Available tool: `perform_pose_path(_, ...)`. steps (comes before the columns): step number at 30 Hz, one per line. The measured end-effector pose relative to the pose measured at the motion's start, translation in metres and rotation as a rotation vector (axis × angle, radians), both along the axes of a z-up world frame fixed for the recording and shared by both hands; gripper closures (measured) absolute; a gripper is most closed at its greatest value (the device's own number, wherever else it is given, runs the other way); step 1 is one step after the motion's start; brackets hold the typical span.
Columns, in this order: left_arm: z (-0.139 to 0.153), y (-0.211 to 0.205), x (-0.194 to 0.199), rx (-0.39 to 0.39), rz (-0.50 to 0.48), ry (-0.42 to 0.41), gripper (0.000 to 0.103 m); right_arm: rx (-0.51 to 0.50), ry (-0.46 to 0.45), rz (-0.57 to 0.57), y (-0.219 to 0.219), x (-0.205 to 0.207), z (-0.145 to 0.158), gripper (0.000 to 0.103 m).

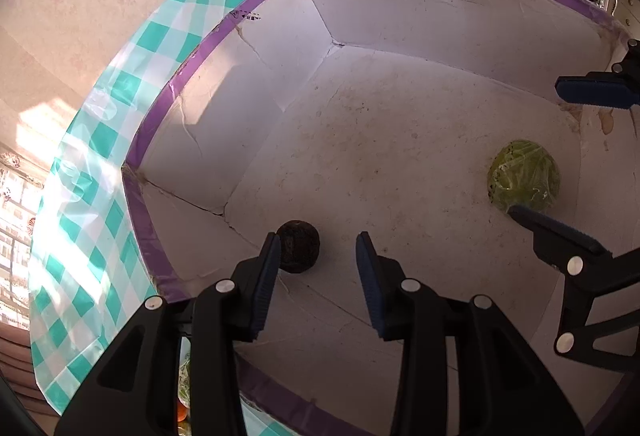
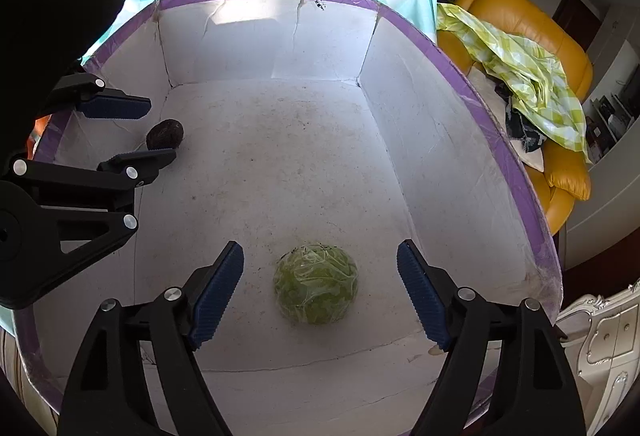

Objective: Organize fruits
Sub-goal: 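Withdraw both tools from the box back toward the remaining fruits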

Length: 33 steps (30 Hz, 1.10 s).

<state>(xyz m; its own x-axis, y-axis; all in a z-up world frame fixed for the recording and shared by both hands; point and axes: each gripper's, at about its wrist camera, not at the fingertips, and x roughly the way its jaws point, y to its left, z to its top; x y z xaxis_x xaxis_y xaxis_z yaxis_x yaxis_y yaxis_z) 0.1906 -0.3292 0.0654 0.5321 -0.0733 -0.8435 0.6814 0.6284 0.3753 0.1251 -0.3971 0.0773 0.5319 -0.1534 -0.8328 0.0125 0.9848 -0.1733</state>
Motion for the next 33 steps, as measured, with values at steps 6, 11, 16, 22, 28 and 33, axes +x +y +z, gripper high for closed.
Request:
perform_pose_path(6, 0.005, 0.001, -0.007, -0.087, -0.017, 0.000, 0.037, 0.004, -0.062, -0.004, -0.001, -0.003, 0.005, 0.016)
perform_pose_path(11, 0.019, 0.011, -0.016, -0.179, 0.021, -0.095, 0.023, -0.046, -0.196, -0.044, 0.000, -0.015, 0.016, 0.015)
perform_pose_path(16, 0.046, 0.038, -0.021, -0.340, 0.107, -0.178, 0.007, 0.004, -0.332, -0.087, -0.001, -0.029, 0.037, 0.014)
perform_pose_path(22, 0.072, 0.081, -0.038, -0.495, 0.234, -0.325, 0.006, -0.005, -0.426, -0.050, 0.030, -0.043, 0.061, 0.012)
perform_pose_path(28, 0.083, 0.138, -0.063, -0.558, 0.319, -0.467, 0.002, 0.016, -0.476, -0.025, 0.067, -0.051, 0.070, 0.012)
perform_pose_path(33, 0.078, 0.194, -0.077, -0.591, 0.441, -0.457, 0.002, 0.069, -0.469, 0.024, 0.101, -0.055, 0.069, 0.012)
